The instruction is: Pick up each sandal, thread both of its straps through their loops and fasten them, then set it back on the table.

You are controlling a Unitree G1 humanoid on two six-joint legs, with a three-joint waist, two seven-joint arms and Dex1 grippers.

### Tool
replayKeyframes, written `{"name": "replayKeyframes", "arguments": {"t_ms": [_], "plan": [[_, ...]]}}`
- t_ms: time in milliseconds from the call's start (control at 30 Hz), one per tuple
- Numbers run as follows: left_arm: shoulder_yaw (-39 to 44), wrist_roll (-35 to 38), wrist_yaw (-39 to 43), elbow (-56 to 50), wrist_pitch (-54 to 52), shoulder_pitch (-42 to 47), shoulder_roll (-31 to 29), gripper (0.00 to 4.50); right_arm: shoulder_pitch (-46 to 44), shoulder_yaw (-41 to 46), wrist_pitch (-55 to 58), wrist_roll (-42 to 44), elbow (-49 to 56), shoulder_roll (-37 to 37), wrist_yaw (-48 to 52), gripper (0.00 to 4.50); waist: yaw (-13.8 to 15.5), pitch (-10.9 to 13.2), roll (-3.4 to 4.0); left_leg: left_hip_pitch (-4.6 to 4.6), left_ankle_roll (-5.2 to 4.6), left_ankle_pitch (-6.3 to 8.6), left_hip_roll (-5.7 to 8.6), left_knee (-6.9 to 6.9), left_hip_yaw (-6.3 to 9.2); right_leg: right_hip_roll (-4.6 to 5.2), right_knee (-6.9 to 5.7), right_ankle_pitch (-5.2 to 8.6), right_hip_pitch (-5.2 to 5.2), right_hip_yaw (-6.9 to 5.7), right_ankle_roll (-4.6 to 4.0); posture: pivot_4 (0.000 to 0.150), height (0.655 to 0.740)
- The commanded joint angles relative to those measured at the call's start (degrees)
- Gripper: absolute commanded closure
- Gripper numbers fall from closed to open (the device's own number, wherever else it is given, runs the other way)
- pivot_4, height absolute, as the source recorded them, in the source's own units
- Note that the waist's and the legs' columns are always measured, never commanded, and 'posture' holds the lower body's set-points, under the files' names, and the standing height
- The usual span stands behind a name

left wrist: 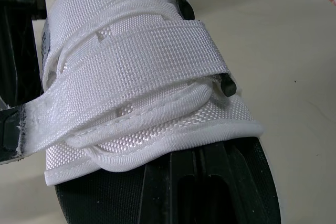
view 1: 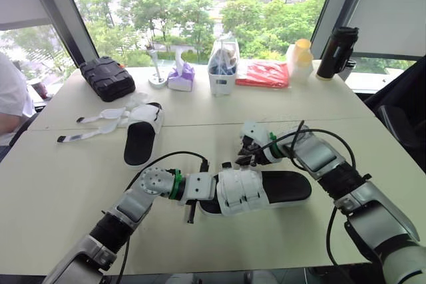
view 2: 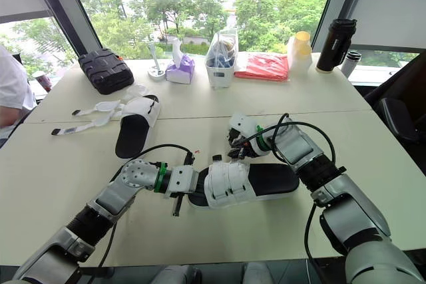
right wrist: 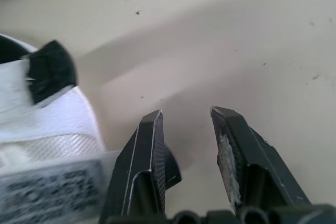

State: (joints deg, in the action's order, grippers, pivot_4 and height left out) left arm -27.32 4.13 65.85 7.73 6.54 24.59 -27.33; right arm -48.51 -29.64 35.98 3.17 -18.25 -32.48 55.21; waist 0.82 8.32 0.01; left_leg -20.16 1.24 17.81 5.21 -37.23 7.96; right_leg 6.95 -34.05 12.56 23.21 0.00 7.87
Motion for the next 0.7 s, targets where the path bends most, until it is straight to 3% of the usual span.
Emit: {"name": "replayKeyframes", "arguments": {"t_ms": [33, 267, 533, 700], "plan": [[-5.77, -5.94, 1.82, 6.24, -4.18, -4.26, -1.09, 4.5, -3.09, 2.39, -3.74, -2.37, -1.07, 1.09, -1.29, 2.98, -0.01, 0.0, 0.0, 0.0, 0.0, 0.0, 0.0, 0.0, 0.0, 0.0, 0.0, 0.0, 0.0, 0.0, 0.0, 0.15, 0.74], [-5.03, -5.53, 1.58, 6.3, -3.99, -3.9, -1.04, 4.5, -2.28, 12.36, -9.53, -0.09, 5.38, -2.89, -0.19, 2.98, 0.12, 0.02, 0.03, -0.07, 0.0, 0.0, 0.01, 0.0, 0.02, 0.0, 0.01, 0.0, 0.02, 0.0, 0.0, 0.15, 0.74], [0.19, -1.07, 1.59, 2.29, -6.37, -2.55, -1.47, 4.5, 15.68, 18.07, -28.0, -2.98, 20.8, -17.07, 2.45, 2.98, -0.11, 0.1, 0.06, -0.14, -0.04, 0.02, 0.01, 0.01, -0.05, 0.0, 0.07, 0.05, 0.05, 0.0, 0.09, 0.15, 0.74], [4.33, 3.96, 3.44, -4.7, -11.02, -3.67, -3.41, 4.5, 20.15, 21.24, -37.82, -4.65, 22.21, -19.4, 0.75, 2.98, -1.28, 0.59, 0.16, -0.19, 0.01, -0.01, -0.08, 0.0, -0.13, -0.05, -0.03, 0.1, 0.23, 0.1, 0.16, 0.15, 0.74]]}}
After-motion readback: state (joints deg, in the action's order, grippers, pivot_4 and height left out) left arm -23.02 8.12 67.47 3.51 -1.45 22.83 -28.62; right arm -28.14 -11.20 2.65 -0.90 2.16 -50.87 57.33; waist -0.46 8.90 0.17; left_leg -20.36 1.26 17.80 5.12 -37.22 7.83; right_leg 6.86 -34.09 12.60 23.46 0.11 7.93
